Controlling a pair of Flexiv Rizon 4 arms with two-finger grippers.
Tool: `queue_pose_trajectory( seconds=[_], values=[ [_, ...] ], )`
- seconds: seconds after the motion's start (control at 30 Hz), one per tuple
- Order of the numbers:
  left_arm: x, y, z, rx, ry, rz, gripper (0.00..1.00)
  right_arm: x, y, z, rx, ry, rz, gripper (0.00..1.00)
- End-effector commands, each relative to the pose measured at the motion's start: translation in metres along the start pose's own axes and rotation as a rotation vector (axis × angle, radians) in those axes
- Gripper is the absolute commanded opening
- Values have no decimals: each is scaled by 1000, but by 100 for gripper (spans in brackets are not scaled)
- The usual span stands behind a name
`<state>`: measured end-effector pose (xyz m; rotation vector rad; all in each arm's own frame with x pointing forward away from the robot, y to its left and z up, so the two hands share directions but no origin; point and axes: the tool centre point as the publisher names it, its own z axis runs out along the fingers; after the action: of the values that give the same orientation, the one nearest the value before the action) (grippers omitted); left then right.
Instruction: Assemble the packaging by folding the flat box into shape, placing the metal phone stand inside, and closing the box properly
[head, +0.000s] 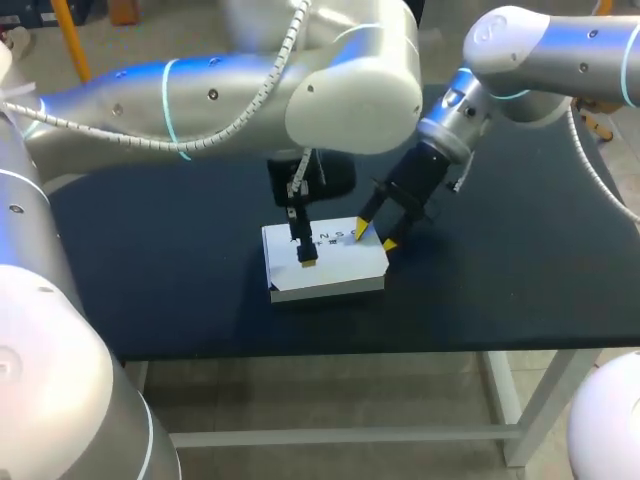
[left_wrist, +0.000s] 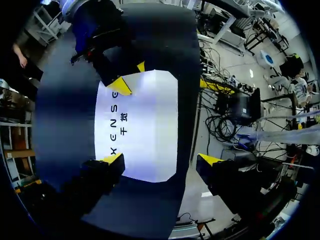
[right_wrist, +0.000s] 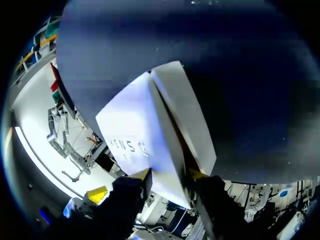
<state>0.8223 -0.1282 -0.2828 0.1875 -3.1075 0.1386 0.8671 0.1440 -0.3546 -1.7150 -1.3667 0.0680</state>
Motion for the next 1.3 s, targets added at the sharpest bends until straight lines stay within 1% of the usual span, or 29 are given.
queue_pose_trajectory(
  seconds=[0.03, 0.2, 0.23, 0.37, 0.43, 0.57, 0.63, 0.77, 0.87, 0.97, 1.1, 1.13, 1.3],
  values=[
    [6, 14, 8, 75, -59, 46, 100, 1, 3, 1, 3, -3, 0, 48],
    [3, 14, 14, 104, -46, 32, 99, 2, 3, 1, 3, -1, 1, 48],
    [3, 14, 15, 107, -46, 32, 95, 2, 3, 1, 3, -1, 0, 48],
    [1, 12, 22, 120, -34, -17, 90, 3, 4, 1, 5, 1, 0, 47],
    [0, 10, 25, 121, -31, -27, 85, 3, 4, 1, 5, 1, -1, 47],
    [-3, 7, 32, 115, -34, -54, 78, 5, 3, 0, 5, 2, -4, 47],
    [-5, 6, 35, 109, -23, -58, 78, 5, 3, 0, 4, 2, -5, 47],
    [-10, 4, 40, 99, -24, -69, 77, 6, 3, -1, 3, 2, -7, 47],
    [-15, 2, 44, 90, -26, -76, 75, 6, 2, -1, 2, 2, -8, 47],
    [-18, 2, 48, 86, -27, -84, 74, 7, 2, -1, 2, 2, -8, 47],
    [-22, 3, 51, 81, -26, -97, 71, 7, 4, -1, 4, 0, -6, 47],
    [-23, 3, 51, 80, -27, -99, 68, 7, 4, -1, 4, 0, -6, 47],
    [-25, 4, 52, 77, -38, -102, 65, 8, 5, -1, 5, 2, -6, 48]
  ],
)
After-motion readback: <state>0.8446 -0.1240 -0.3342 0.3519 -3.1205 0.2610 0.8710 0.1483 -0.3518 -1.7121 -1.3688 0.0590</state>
